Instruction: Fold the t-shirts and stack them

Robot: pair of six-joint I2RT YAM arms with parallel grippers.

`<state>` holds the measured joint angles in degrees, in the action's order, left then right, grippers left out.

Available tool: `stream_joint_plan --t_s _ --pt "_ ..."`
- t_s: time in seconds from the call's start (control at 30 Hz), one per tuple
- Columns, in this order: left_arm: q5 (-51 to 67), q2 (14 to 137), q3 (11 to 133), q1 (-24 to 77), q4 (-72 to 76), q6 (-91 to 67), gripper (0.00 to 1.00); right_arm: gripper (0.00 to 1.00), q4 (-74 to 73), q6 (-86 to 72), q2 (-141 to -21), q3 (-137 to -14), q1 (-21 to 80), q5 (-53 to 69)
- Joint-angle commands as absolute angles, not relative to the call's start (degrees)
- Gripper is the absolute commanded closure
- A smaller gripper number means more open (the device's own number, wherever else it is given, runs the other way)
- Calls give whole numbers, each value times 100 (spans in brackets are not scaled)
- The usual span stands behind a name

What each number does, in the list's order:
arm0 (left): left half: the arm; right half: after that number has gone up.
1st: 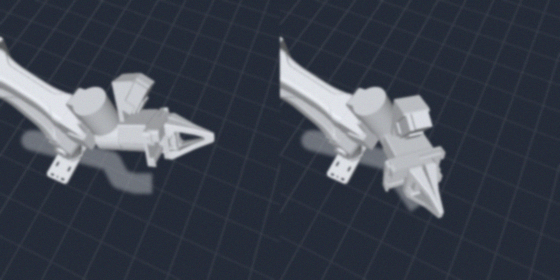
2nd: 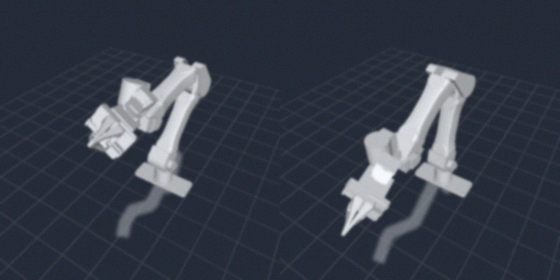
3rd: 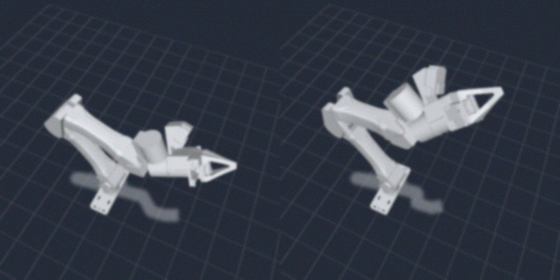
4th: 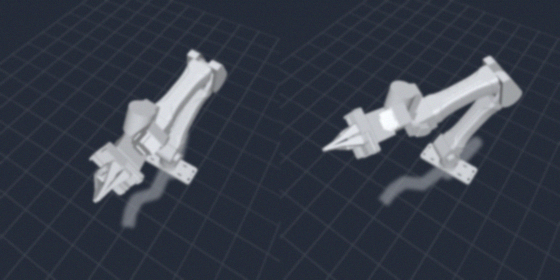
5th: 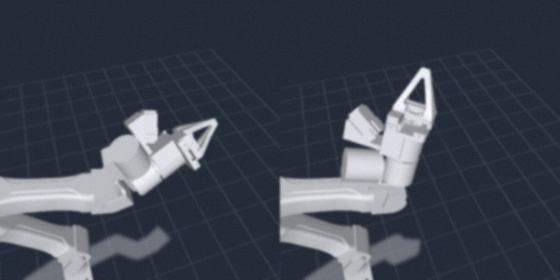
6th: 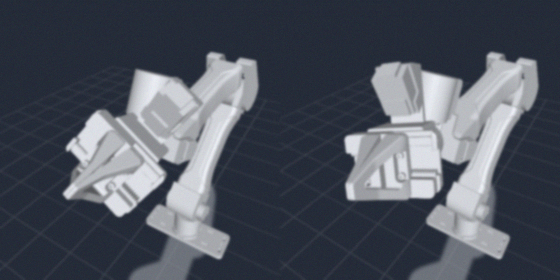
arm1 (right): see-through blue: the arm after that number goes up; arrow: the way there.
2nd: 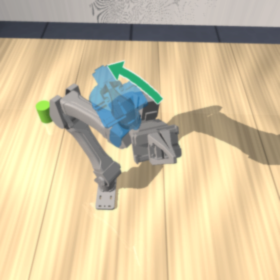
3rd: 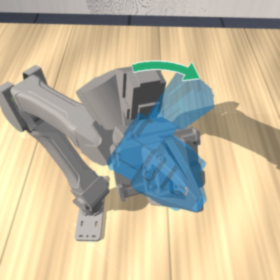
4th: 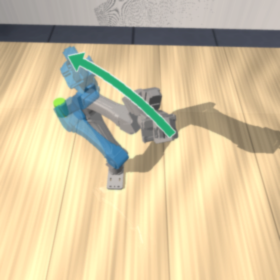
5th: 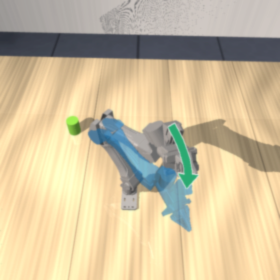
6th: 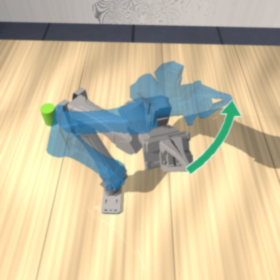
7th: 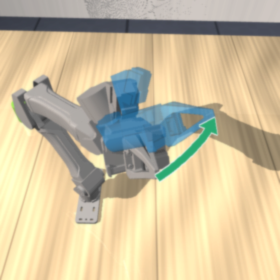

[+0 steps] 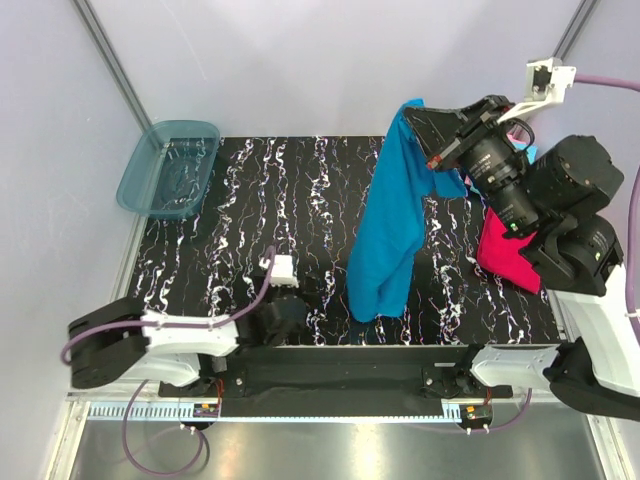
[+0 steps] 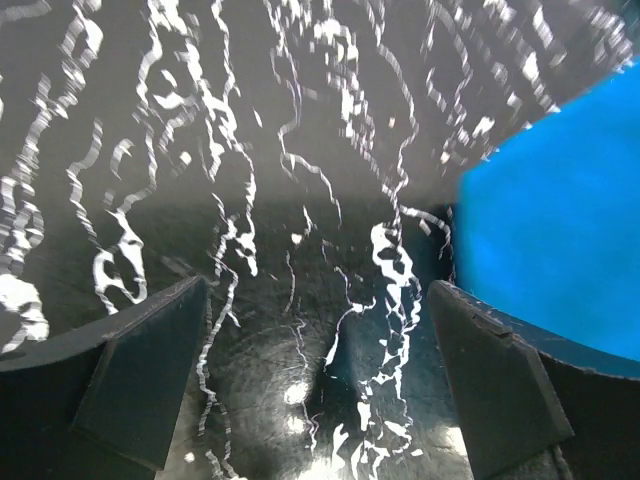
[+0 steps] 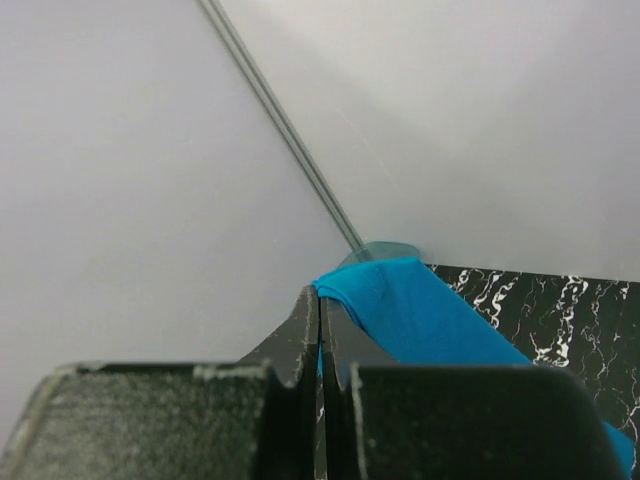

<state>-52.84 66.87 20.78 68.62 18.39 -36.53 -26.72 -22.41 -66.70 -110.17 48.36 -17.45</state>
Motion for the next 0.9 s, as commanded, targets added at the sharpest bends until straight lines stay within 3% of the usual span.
stream_joint_plan --t_s 0.0,0.13,0.33,0.5,0.87 --pt "-5248 7328 2223 6856 3084 -4043 1 100 -2944 -2039 -6952 -11574 4860 -1319" --pt "-4888 7927 2329 6864 3313 -4289 1 100 -3058 -1925 -6961 -11619 4860 -1449" --pt "-4483 7647 2162 7127 3823 -4482 1 100 -3111 -1661 -6934 -11408 4860 -1880" --pt "-4965 7874 3082 8232 3297 -3929 1 100 -3103 -1556 -7101 -11390 4860 -2144" --pt "-6098 8806 4480 9693 2620 -3008 1 100 -3182 -1433 -7383 -11672 4860 -2724"
